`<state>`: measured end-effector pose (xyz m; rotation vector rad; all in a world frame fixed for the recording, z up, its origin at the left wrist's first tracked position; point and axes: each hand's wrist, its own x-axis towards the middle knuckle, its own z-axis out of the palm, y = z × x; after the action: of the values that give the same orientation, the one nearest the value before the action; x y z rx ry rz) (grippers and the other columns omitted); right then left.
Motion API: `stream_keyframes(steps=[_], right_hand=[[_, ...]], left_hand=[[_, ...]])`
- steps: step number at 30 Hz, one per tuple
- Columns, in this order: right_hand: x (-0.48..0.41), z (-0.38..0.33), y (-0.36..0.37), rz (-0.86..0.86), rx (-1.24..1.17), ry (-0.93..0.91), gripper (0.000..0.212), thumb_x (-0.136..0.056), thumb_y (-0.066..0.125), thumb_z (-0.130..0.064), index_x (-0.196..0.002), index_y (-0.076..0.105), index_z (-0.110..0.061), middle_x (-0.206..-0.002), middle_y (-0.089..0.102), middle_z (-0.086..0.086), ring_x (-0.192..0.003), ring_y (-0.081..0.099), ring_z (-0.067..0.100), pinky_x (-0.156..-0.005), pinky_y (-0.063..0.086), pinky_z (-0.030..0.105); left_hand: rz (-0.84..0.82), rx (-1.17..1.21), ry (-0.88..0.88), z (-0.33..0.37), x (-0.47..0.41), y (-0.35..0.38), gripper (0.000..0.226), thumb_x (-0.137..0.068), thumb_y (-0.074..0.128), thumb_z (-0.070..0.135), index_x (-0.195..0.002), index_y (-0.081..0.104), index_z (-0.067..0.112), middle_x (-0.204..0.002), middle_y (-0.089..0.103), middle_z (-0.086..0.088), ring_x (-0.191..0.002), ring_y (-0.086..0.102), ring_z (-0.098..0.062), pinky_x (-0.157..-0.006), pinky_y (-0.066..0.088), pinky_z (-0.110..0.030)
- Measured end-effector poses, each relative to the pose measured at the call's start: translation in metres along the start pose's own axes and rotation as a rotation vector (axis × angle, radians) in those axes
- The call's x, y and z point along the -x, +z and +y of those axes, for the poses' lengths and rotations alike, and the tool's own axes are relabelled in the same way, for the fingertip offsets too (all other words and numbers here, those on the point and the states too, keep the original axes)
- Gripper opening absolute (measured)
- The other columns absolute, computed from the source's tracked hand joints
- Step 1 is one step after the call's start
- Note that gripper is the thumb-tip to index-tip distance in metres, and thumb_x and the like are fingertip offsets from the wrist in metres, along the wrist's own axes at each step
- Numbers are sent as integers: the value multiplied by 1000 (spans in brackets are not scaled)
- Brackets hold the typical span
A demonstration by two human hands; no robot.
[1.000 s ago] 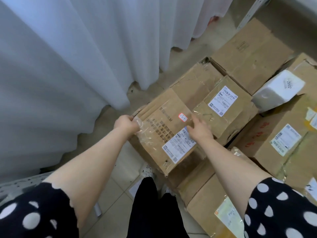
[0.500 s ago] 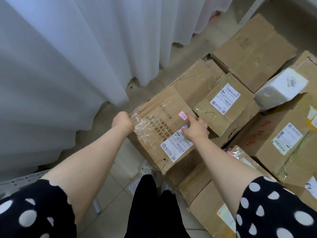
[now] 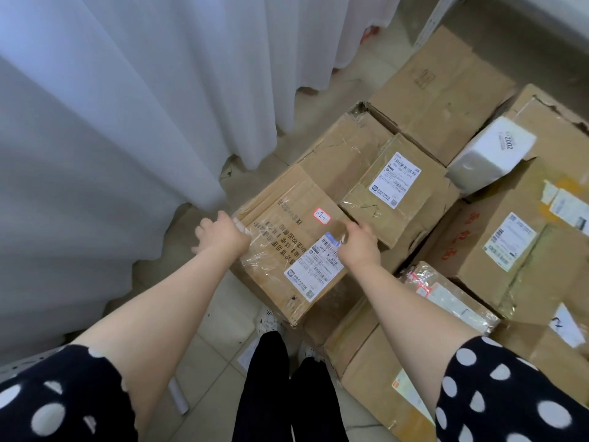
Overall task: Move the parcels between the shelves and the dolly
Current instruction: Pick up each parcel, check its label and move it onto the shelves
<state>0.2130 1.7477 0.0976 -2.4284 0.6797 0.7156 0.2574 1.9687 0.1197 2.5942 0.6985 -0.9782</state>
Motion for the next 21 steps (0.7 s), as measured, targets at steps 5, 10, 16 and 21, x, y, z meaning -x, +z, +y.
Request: stream_keyframes(steps=[5, 10, 16, 21], right_hand=[[1, 17, -13, 129, -107, 122, 52, -89, 48, -1, -140, 38, -7, -143, 36, 13, -128, 41, 31, -98, 40, 37], [-11, 42, -25, 179, -225, 257, 47, -91, 46, -2, -137, 37, -4, -141, 35, 16, -126, 42, 34, -95, 40, 36], [-35, 71, -31, 145, -386, 356, 45, -92, 46, -4, -136, 35, -1, -134, 48, 19, -122, 48, 35, -92, 40, 32], [-57, 83, -30, 114, -499, 382, 37, -98, 45, -12, -132, 40, -1, -132, 53, 18, -121, 50, 33, -94, 40, 31]], left_hand=[[112, -199, 193, 28, 15, 9, 71, -87, 56, 32, -149, 24, 15, -156, 15, -17, -146, 4, -33, -118, 4, -48], [148, -225, 495, 79, 13, 26, 57, -90, 52, 26, -144, 37, 15, -147, 39, -10, -143, 21, -29, -117, 2, -46], [65, -229, 633, 141, 0, 43, 42, -87, 61, 20, -125, 50, 5, -119, 59, -17, -118, 47, -34, -102, 34, -38], [28, -241, 684, 189, 0, 62, 50, -91, 47, 10, -140, 37, 10, -118, 61, -13, -124, 49, -29, -119, 7, -44]])
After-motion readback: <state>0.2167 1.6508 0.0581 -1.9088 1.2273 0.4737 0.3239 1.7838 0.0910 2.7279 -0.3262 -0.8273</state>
